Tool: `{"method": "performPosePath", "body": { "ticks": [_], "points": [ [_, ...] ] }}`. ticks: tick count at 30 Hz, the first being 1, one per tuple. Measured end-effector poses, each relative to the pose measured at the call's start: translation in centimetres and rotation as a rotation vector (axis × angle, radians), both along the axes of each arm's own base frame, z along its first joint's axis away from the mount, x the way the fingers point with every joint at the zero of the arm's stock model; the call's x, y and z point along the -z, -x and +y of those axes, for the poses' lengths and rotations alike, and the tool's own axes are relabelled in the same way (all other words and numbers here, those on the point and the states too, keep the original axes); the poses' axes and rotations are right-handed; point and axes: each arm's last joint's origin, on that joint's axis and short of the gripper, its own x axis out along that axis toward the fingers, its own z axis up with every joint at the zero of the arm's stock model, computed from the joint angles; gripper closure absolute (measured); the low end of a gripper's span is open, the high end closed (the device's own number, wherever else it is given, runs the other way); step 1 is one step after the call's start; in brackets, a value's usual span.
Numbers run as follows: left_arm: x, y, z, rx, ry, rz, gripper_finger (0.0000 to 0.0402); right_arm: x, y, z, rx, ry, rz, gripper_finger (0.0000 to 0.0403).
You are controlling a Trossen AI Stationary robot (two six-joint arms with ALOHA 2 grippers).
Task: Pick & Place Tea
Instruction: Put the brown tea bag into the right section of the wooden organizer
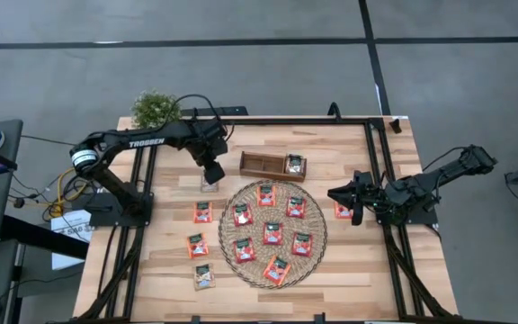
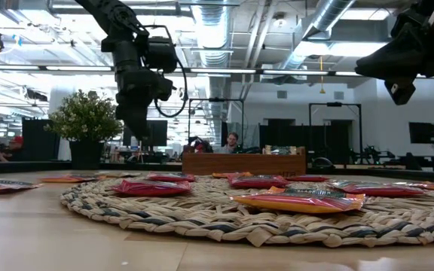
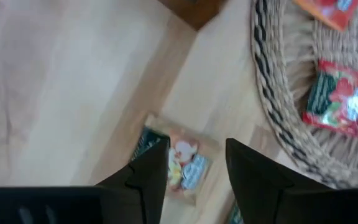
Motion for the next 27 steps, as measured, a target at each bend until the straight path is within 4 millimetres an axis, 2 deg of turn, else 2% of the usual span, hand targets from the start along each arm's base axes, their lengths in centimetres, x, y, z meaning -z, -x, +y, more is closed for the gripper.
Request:
{"method": "performPosePath", "body": {
  "ticks": [7, 12, 16, 22, 27],
  "points": [
    [0.09, 0.30, -0.18, 0.010, 0.018, 0.030, 0.0196, 0.00, 0.00, 0.00, 0.000, 0.000, 0.000, 0.0351],
    [0.11, 0.35, -0.04, -0.007, -0.032, 0.059, 0.0167, 0.00, 0.00, 0.00, 0.000, 0.000, 0.000, 0.0351],
    [0.11, 0.35, -0.06, -0.020, -0.026, 0.059, 0.0161, 0.00, 0.00, 0.00, 0.000, 0.000, 0.000, 0.0351],
    [0.11, 0.16, -0.42, 0.147, -0.074, 0.051, 0.0161, 0.00, 0.00, 0.00, 0.000, 0.000, 0.000, 0.0351],
    [0.37, 0.23, -0.31, 0.148, -0.115, 0.086, 0.0161, 0.00, 0.00, 0.00, 0.001, 0.000, 0.000, 0.0351]
  ]
}}
